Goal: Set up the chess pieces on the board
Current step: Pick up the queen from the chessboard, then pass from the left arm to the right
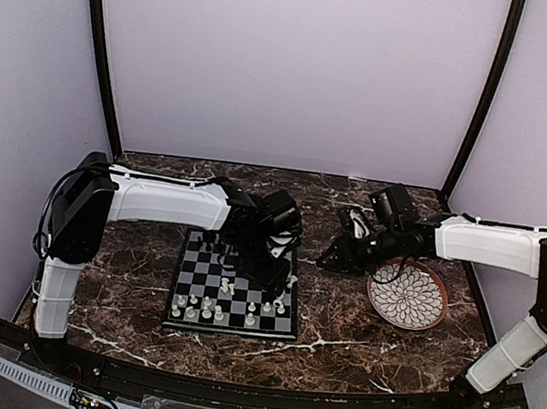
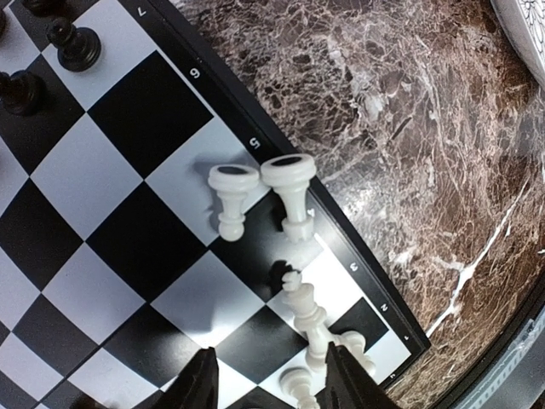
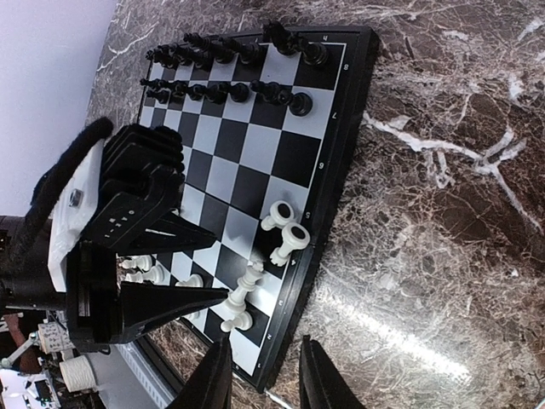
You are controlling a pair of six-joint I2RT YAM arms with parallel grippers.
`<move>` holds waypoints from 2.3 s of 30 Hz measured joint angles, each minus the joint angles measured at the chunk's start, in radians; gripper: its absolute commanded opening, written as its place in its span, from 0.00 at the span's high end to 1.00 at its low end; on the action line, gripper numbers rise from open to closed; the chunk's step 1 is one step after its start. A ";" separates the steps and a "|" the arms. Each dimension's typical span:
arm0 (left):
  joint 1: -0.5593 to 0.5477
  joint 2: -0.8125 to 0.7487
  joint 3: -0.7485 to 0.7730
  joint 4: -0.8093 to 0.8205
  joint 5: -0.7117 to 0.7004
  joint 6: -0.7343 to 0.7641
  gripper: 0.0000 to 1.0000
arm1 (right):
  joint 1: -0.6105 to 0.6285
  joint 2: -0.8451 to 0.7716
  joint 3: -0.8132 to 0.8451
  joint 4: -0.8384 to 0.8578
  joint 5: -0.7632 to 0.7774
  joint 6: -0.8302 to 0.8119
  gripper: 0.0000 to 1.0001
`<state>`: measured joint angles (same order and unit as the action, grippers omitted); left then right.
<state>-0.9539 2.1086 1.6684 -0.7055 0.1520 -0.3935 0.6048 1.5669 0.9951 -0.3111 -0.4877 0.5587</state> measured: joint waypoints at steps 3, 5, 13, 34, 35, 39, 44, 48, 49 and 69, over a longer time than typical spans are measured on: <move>0.000 0.013 0.010 -0.008 0.008 -0.011 0.58 | -0.003 0.000 -0.005 0.001 -0.001 0.000 0.71; 0.000 0.029 0.026 -0.012 0.015 -0.012 0.59 | -0.006 0.000 -0.007 0.002 -0.001 -0.001 0.71; -0.005 0.085 0.090 -0.034 0.034 -0.013 0.64 | -0.017 0.000 -0.021 0.004 -0.005 -0.006 0.71; -0.008 0.122 0.163 -0.225 -0.060 0.016 0.94 | -0.030 0.000 -0.021 0.039 -0.018 0.000 0.72; -0.003 0.122 0.164 -0.226 -0.058 0.020 0.95 | -0.030 0.000 -0.021 0.041 -0.018 0.000 0.72; 0.009 0.125 0.178 -0.234 -0.051 0.047 1.00 | -0.030 0.000 -0.021 0.042 -0.021 -0.001 0.71; 0.034 0.124 0.195 -0.223 -0.043 0.121 1.00 | -0.030 0.000 -0.010 0.021 -0.020 -0.008 0.69; 0.046 0.077 0.151 -0.160 0.001 0.187 1.00 | -0.030 0.001 0.013 -0.002 -0.032 -0.023 0.64; 0.046 0.050 0.127 -0.136 0.016 0.201 1.00 | -0.030 0.004 0.022 -0.009 -0.044 -0.026 0.63; 0.045 -0.212 -0.036 0.117 0.135 0.320 1.00 | -0.025 0.151 0.109 0.192 -0.449 0.179 0.53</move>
<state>-0.9089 1.8965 1.6321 -0.5888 0.2871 -0.0734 0.5797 1.7176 1.1046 -0.1188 -0.9371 0.7372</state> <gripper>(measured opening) 0.120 0.468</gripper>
